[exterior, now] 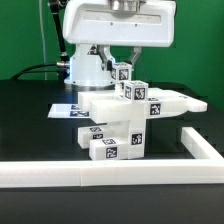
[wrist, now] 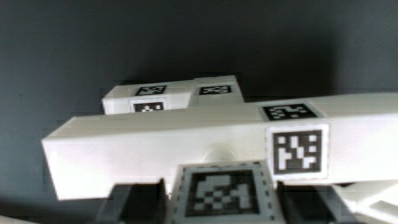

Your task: Assemble chair

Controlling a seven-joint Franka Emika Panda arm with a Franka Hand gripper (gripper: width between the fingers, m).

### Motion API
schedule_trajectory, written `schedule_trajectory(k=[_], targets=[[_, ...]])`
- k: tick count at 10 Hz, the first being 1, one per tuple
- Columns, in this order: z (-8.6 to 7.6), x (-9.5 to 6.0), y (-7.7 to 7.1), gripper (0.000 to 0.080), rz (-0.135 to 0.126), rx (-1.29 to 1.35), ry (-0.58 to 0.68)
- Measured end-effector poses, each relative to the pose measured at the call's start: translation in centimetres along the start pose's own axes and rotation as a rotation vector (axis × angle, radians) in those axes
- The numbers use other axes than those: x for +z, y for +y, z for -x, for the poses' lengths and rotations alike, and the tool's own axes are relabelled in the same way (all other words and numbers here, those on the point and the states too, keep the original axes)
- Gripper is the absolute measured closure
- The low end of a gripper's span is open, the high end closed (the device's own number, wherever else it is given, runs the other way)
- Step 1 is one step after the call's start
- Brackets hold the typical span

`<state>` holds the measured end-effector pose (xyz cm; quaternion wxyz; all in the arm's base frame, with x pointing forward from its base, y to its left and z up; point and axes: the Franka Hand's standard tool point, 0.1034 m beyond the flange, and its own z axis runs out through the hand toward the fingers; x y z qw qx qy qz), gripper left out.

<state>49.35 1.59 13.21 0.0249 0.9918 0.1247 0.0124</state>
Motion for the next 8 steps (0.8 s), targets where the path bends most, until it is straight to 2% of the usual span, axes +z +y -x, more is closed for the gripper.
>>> schedule_trajectory(k=[8], targets=[[0.45, 0.41, -0.02, 0.0505, 0.005, 0.001, 0.013]])
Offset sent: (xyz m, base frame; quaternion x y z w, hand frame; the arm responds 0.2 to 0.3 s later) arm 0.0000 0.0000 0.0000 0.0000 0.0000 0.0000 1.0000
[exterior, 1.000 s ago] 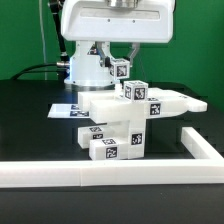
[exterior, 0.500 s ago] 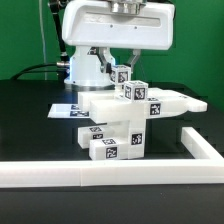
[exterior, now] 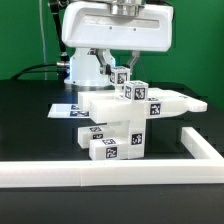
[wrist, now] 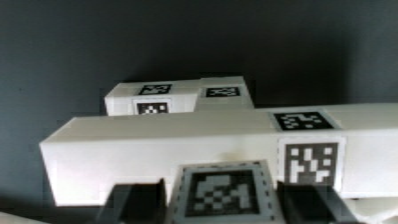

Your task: Assemble chair

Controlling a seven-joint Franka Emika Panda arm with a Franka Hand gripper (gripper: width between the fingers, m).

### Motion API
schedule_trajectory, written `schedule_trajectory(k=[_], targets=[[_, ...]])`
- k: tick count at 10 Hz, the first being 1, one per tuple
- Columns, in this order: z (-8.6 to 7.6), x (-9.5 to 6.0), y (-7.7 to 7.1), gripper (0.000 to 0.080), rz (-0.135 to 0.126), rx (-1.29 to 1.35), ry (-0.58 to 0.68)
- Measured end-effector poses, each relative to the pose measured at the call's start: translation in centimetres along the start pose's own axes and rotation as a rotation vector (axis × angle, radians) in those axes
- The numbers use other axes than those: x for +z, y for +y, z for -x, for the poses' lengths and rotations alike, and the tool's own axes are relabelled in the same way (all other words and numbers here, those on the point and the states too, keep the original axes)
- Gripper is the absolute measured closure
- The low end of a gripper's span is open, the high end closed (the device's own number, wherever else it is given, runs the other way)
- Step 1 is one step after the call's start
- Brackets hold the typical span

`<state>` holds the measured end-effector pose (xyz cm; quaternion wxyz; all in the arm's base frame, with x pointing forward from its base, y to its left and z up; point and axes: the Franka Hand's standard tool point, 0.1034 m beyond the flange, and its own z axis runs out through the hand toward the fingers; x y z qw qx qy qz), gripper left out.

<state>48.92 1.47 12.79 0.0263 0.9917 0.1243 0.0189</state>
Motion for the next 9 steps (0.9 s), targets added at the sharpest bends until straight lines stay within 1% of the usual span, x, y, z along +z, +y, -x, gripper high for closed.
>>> schedule_trajectory(k=[6, 7, 9], targets=[[0.2, 0.1, -0.1, 0.0505, -0.002, 0.008, -0.003], [0.4, 0.1, 0.1, 0.0505, -0.004, 0.015, -0.001], [1.1, 0.3, -0.2, 0.0505, -0.009, 0.014, -0.003]])
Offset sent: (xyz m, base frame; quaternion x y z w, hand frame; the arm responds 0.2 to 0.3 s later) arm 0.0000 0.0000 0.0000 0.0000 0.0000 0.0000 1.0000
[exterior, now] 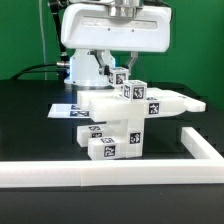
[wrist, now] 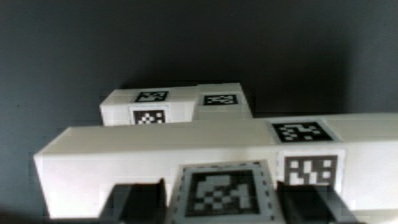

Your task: Assemble chair

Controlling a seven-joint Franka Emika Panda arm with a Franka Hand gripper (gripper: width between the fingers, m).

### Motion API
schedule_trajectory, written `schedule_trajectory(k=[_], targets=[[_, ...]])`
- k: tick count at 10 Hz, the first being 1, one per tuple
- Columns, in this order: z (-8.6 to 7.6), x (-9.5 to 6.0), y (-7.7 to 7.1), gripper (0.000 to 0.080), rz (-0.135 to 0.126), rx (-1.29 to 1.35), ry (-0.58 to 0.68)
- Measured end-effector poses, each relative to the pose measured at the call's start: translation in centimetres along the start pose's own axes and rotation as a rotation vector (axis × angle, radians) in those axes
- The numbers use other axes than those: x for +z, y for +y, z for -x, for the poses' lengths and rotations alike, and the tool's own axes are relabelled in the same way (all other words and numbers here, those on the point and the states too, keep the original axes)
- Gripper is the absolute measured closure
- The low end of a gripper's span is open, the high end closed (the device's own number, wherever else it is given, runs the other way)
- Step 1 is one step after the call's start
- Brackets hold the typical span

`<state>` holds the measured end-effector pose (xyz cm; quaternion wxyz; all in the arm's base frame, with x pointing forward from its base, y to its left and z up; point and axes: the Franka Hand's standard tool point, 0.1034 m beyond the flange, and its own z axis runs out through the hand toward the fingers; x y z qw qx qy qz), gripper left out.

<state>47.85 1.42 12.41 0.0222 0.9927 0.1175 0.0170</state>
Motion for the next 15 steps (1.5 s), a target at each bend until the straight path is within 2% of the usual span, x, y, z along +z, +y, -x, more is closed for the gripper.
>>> schedule_trajectory(k=[3, 7, 15], targets=[[0.25, 0.41, -0.38, 0.0505, 0.003, -0.008, -0.004], [-0.41, 0.47, 0.41, 0.0505, 0.023, -0.031, 0.031], [-0.41, 0.47, 0.41, 0.0505, 0.023, -0.017, 0.031]])
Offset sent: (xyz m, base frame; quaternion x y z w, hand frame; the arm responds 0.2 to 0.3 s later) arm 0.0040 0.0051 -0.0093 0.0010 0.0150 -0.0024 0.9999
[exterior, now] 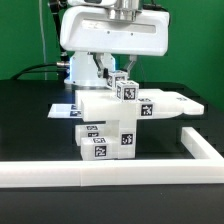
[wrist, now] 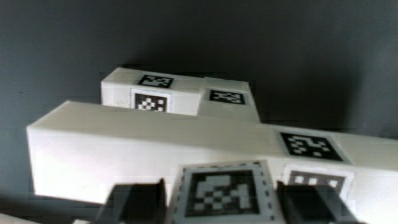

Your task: Assemble chair

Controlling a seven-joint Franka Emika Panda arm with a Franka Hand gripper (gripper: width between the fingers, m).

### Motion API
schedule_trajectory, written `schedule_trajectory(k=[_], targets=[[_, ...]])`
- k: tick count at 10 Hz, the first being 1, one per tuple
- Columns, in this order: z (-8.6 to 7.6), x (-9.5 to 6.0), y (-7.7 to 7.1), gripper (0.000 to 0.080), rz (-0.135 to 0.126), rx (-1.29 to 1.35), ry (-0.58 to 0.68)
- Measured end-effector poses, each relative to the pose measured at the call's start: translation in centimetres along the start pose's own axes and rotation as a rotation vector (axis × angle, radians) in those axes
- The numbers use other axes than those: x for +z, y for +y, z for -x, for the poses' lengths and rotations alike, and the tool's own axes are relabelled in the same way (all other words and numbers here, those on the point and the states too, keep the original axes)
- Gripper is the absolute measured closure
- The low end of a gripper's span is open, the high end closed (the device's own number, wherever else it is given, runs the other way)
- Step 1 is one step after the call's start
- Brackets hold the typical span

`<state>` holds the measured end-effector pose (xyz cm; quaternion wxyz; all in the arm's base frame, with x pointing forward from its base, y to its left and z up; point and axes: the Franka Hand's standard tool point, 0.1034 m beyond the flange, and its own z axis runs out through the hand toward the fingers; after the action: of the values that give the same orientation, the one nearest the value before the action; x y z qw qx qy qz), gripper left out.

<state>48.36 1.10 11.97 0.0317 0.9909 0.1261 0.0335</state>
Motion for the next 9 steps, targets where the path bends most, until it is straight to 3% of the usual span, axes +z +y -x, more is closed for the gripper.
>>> schedule_trajectory(k=[3, 7, 9], targets=[[0.0, 0.0, -0.01, 0.0505, 0.0, 0.055, 0.0], [0.0, 0.05, -0.14, 0.0505, -0.002, 0.338, -0.001], [0.0, 0.08, -0.17, 0.0505, -0.027, 0.583, 0.0]])
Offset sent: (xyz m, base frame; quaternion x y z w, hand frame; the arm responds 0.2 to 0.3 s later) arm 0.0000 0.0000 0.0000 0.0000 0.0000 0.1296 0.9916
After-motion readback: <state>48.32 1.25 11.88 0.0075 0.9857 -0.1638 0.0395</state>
